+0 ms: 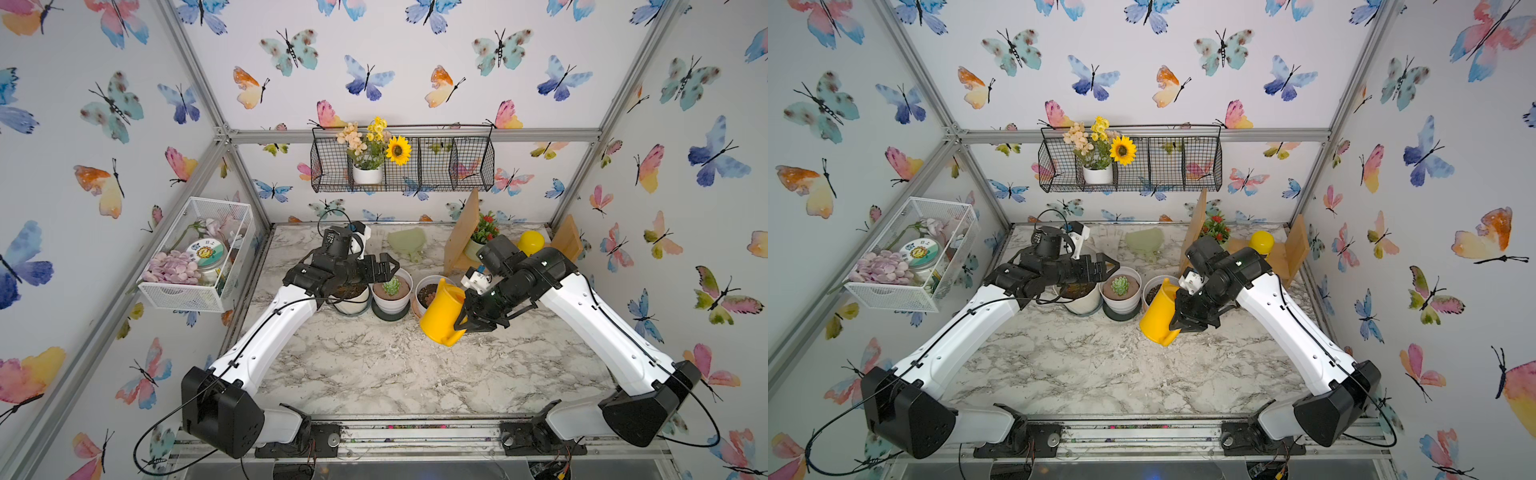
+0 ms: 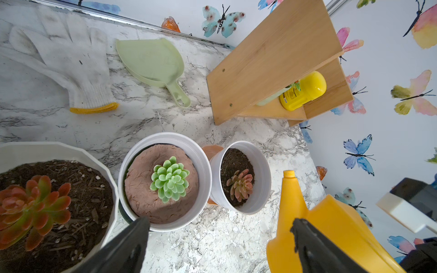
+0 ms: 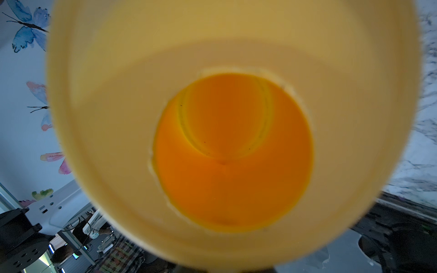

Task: Water the succulent around the soil edge
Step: Water the soil of the potted plant with water.

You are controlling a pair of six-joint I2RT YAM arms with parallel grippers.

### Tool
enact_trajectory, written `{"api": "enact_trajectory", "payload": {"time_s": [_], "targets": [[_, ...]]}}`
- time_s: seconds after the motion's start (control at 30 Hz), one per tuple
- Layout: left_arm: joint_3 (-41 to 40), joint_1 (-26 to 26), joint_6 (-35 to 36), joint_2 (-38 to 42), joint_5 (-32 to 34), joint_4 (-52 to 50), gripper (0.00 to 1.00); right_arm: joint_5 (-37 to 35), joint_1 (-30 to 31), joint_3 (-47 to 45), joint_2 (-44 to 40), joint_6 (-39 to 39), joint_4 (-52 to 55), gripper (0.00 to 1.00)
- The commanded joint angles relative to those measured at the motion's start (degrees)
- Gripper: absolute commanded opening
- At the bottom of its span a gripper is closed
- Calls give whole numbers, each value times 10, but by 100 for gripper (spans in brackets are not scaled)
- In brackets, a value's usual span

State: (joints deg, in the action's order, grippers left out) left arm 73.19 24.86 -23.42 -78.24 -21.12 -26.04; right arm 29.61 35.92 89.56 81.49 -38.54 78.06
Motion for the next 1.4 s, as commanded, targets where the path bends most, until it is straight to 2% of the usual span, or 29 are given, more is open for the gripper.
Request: {"api": "enact_trajectory", "payload": {"time_s": [0.0,0.27,0.53,1.1,1.37], "targets": [[10,0,-1,5,-25,-5,98,26,-4,-9,-16,-9,7,2],[0,0,4,15,-26,-13,98,26,-4,-43,-46,-30,7,2],[-21,0,2,26,-25,-12,99,38,3,-39,-50,-42,7,2],[-45,-1,-2,51,0,-16,98,31,42,18,22,-34,6,2],[-47,-35,-15,53,-11,-11,99,33,42,76,86,-4,6,2]]}}
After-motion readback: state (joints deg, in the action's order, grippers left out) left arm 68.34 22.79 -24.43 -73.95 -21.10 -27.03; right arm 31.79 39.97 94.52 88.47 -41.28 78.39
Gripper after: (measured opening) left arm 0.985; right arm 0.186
